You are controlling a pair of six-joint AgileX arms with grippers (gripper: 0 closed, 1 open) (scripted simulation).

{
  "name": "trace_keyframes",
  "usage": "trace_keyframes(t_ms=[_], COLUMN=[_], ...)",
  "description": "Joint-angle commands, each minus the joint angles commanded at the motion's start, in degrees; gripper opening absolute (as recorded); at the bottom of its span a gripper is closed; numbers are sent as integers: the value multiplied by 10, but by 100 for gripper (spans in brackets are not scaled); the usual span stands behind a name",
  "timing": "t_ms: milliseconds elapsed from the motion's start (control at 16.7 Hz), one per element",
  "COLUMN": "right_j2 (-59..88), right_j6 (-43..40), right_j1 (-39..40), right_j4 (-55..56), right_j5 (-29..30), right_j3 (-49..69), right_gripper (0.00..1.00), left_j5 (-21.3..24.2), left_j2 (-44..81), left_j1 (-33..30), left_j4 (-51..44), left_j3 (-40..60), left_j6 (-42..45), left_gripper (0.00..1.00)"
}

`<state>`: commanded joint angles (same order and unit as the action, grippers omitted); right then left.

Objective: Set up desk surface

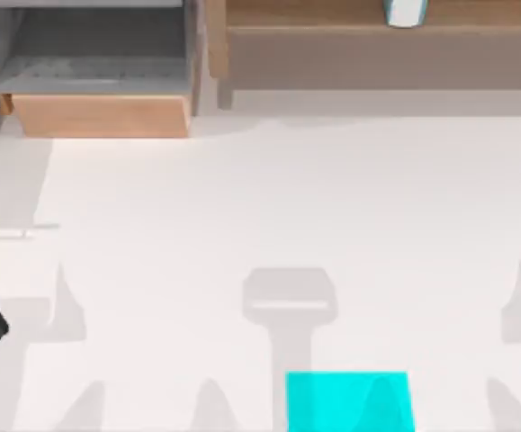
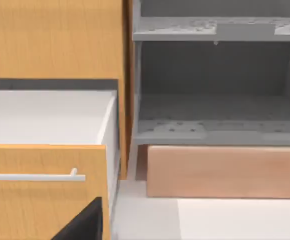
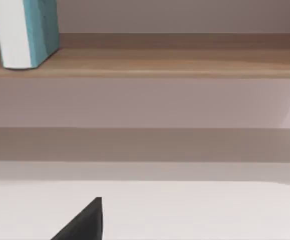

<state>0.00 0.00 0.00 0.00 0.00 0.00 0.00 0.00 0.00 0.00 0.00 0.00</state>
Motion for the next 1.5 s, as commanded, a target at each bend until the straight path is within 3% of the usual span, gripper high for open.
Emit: trace_keyframes(t_ms=[300, 540, 1080, 1500], right_j2=[0, 0, 0, 0], right_j6=[0, 0, 0, 0], right_j1=[0, 0, 0, 0], right_j4=[0, 0, 0, 0], right_j5=[0, 0, 0, 0], right_j3=[0, 0, 0, 0], right_gripper=[100, 100, 100, 100], left_j5=[0, 5, 31, 46], left_j2=[34, 164, 728, 1203], left_j1=[17, 65, 180, 212], left_j4=[-24, -104, -396, -648], left_j3=[34, 164, 717, 1170], left_j6=[19, 79, 262, 370], left_gripper=[100, 100, 100, 100])
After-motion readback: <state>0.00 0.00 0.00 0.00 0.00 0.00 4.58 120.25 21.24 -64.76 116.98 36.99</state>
